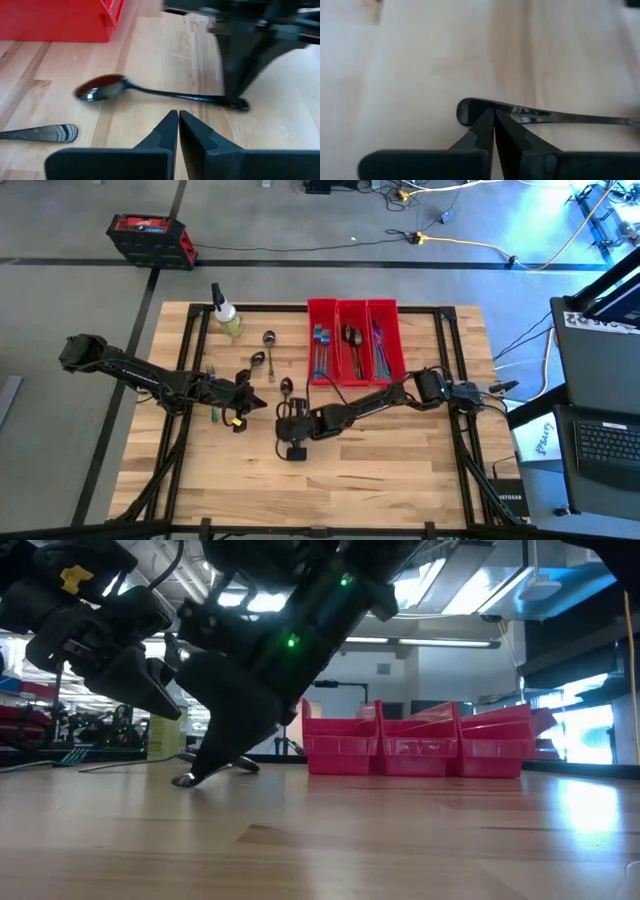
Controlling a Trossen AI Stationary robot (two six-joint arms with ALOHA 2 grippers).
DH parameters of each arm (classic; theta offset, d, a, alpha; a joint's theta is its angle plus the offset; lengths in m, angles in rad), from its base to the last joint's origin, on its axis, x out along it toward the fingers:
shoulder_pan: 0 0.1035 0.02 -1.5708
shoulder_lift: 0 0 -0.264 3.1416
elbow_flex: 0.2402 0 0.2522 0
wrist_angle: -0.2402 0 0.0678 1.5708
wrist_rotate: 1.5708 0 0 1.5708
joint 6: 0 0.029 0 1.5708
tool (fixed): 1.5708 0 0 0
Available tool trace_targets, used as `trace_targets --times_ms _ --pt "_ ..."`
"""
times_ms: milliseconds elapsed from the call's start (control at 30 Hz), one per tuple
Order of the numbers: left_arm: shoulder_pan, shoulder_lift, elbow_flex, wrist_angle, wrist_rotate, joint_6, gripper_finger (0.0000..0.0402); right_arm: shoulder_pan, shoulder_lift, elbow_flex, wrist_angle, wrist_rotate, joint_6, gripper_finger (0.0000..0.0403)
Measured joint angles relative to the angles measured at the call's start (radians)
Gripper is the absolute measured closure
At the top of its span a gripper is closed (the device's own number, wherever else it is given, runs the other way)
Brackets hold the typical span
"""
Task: Sort silverware
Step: Put the black spoon into the middle red silverware bin
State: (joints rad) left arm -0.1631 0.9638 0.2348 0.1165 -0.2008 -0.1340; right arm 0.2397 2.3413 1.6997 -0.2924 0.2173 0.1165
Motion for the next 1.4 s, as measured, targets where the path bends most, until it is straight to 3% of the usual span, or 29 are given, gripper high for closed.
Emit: trace_targets --times_ms 300,433,667,833,933,1167,1400 --pt "-0.001 0.0 0.0 0.014 0.001 -0.018 0.0401 0.109 0.0 0.0 0.016 -0.052 0.185 0.0403" --pt "-0.018 0.0 0.0 0.099 0.088 0.019 0.0401 0.142 0.001 -0.001 0.046 -0.049 0.193 0.0403" --pt "-0.103 0.0 0.0 0.291 0.126 0.007 0.0401 0.146 0.001 0.055 0.053 0.071 0.19 0.0402" --pt "-0.201 -0.001 0.0 0.342 0.124 -0.165 0.0401 0.126 -0.001 0.114 0.024 0.107 0.087 0.0387" --pt "-0.314 -0.001 0.0 0.343 0.022 -0.227 0.0401 0.11 -0.029 0.133 -0.069 0.128 0.01 0.037" --pt "-0.529 0.021 0.019 0.343 -0.362 -0.348 0.0401 0.065 -0.145 0.113 -0.275 0.183 -0.156 0.0328" --pt "-0.593 0.254 0.169 0.342 -0.59 -0.407 0.0401 -0.001 -0.3 -0.016 -0.25 0.052 -0.313 0.0321"
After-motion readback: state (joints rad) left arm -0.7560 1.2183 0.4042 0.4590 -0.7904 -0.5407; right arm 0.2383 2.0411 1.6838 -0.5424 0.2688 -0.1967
